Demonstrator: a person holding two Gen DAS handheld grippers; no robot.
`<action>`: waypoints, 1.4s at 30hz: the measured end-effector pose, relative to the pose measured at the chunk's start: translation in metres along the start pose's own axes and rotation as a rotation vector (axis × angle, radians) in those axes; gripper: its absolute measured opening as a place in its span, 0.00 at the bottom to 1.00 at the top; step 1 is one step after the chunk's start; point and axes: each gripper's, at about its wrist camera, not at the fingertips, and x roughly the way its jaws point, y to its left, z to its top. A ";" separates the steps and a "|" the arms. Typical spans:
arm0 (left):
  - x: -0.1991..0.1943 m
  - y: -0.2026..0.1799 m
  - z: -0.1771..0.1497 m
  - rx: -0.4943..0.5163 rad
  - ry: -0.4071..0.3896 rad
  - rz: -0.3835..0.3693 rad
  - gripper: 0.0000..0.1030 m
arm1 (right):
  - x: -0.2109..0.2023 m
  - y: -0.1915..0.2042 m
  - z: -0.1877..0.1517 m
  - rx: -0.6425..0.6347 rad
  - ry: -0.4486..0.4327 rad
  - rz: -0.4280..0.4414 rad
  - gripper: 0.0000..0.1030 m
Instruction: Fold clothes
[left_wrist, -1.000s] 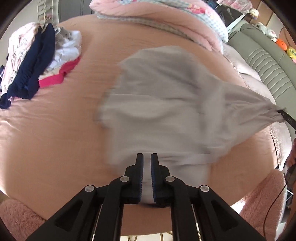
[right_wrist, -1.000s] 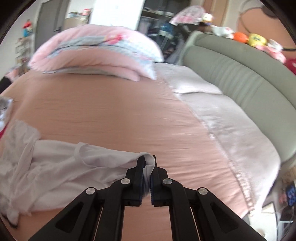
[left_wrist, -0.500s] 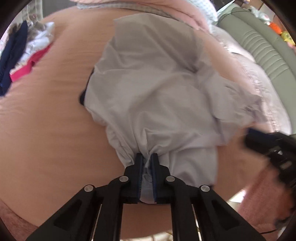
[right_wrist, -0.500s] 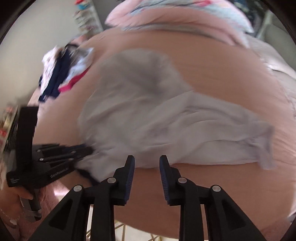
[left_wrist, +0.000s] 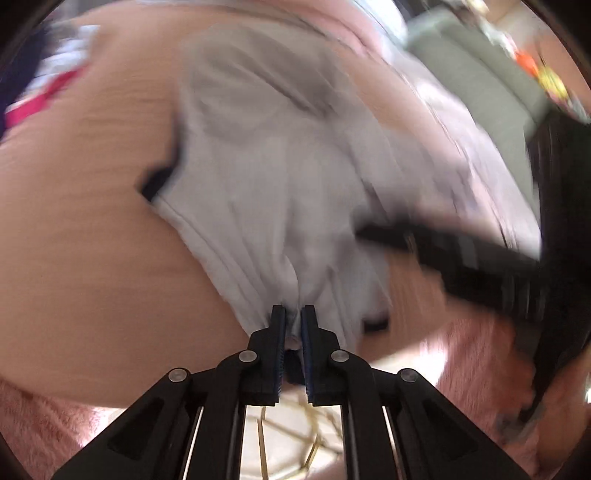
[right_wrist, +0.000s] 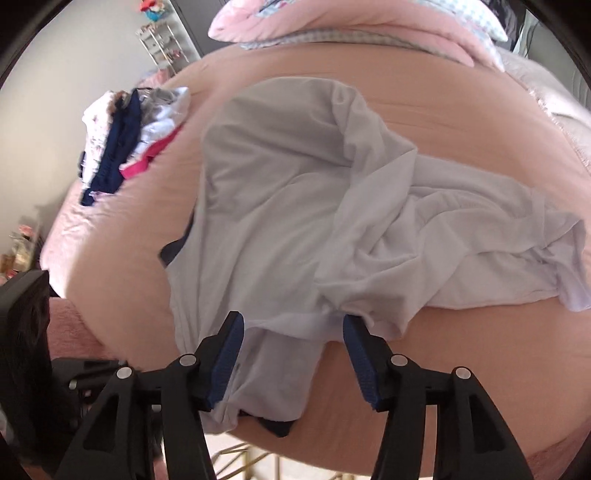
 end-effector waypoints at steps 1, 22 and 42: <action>-0.006 0.009 0.002 -0.040 -0.021 -0.008 0.07 | 0.007 -0.002 -0.006 0.006 0.039 0.046 0.54; 0.003 0.026 -0.003 -0.070 0.009 0.013 0.07 | -0.053 -0.108 -0.027 0.103 -0.061 -0.598 0.04; -0.003 0.002 -0.006 0.026 -0.002 -0.049 0.09 | 0.013 0.027 -0.033 -0.245 0.014 -0.516 0.41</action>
